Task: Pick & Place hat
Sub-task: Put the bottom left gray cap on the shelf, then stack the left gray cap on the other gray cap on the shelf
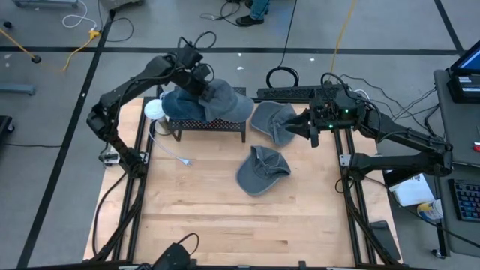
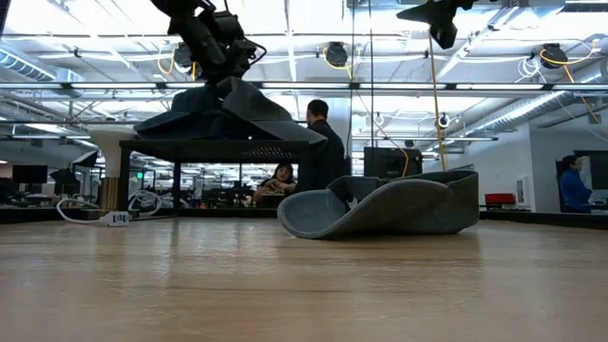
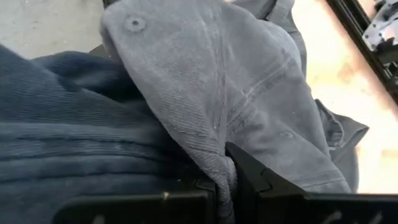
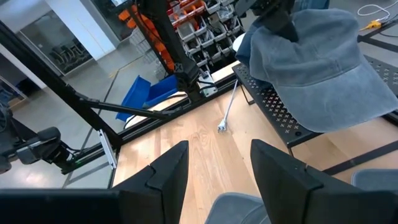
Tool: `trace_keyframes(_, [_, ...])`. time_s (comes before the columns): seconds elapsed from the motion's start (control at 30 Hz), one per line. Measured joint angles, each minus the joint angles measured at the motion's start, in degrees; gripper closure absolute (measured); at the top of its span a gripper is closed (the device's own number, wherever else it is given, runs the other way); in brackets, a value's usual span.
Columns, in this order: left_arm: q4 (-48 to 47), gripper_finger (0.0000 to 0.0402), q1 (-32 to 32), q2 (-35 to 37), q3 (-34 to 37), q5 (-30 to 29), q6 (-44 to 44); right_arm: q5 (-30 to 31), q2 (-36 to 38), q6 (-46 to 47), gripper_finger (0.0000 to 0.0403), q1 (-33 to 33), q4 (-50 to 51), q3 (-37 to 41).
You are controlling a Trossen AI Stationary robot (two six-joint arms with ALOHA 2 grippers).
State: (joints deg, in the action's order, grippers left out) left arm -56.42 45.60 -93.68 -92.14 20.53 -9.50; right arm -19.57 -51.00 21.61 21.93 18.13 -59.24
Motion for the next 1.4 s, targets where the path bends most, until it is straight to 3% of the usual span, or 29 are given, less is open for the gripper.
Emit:
trace_keyframes(0.1, [0.3,0.0360,0.0,0.2,0.0,-0.1,-1.2,0.0,0.0,0.0,0.0234,0.0,0.0,0.0])
trace_keyframes(0.43, [0.4,0.0177,1.3,3.6,0.0,-1.2,-6.2,0.0,0.0,0.0,0.0234,0.0,-0.1,0.0])
trace_keyframes(0.63, [0.4,0.0117,1.3,8.1,0.0,-6.6,-7.3,0.7,0.0,0.0,0.0234,0.0,-0.1,0.0])
trace_keyframes(0.83, [0.3,0.0092,0.8,13.2,0.0,-8.8,-7.5,2.9,-0.1,3.1,0.0234,0.0,0.1,0.0])
trace_keyframes(1.07, [0.3,0.0097,-2.3,20.1,0.0,-8.5,-11.5,2.0,-1.9,-4.9,0.0217,-4.8,0.1,0.0])
trace_keyframes(1.23, [0.3,0.0110,-4.4,24.5,0.0,-8.5,-15.0,8.0,-5.7,-9.3,0.0207,-11.6,1.2,-0.3])
trace_keyframes(1.4, [0.4,0.0121,-6.4,27.4,0.0,-6.2,-15.9,16.5,-11.6,-16.9,0.0206,-18.5,8.8,-5.2])
